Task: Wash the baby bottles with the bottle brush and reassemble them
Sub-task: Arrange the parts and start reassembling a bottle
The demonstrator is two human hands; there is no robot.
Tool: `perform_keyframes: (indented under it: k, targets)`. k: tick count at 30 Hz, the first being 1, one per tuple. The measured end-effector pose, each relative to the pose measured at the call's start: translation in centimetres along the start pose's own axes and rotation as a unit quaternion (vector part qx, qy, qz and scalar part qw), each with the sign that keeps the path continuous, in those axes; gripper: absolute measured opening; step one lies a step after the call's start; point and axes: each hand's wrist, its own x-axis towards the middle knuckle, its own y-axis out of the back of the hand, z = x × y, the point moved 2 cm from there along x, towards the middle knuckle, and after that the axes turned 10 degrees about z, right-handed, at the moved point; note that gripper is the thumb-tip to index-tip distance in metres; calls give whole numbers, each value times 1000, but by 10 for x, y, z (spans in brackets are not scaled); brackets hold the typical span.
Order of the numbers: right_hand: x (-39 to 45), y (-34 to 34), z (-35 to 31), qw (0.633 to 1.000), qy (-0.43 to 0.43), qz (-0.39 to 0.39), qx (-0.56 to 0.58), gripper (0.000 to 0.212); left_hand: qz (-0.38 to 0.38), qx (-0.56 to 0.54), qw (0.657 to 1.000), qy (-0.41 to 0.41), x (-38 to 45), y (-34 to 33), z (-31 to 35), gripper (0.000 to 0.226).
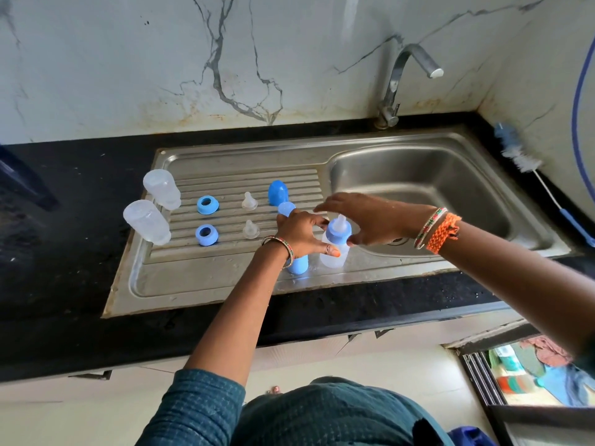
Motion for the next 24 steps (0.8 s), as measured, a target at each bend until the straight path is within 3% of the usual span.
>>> perform_keyframes:
  k: [3,6,8,11,15,19,24]
  targets:
    - [-1,-9,-3,998,-17,66,-2,63,10,8,1000,-2,1,0,0,68]
    - [-3,-10,0,985,-58,143,-75,71,7,52,999,-10,3,0,-1,63]
    - [-7,-11,2,989,-33,133,-56,76,-3,65,998,-13,4,3,2,66]
    - [-13,-14,4,994,-36,78,65,94,1,105,994,-27,3,5,9,65]
    - [-7,-5,5,985,-73,150,52,94,8,118,992,-35,3,4,12,63]
    - [-5,-12,7,999,-11,41,17,68,-3,76,997,-16,3,4,11,71]
    - [-3,-17,12,991,-17,108,78,41,-22,-22,999,10,-1,-3,4,84]
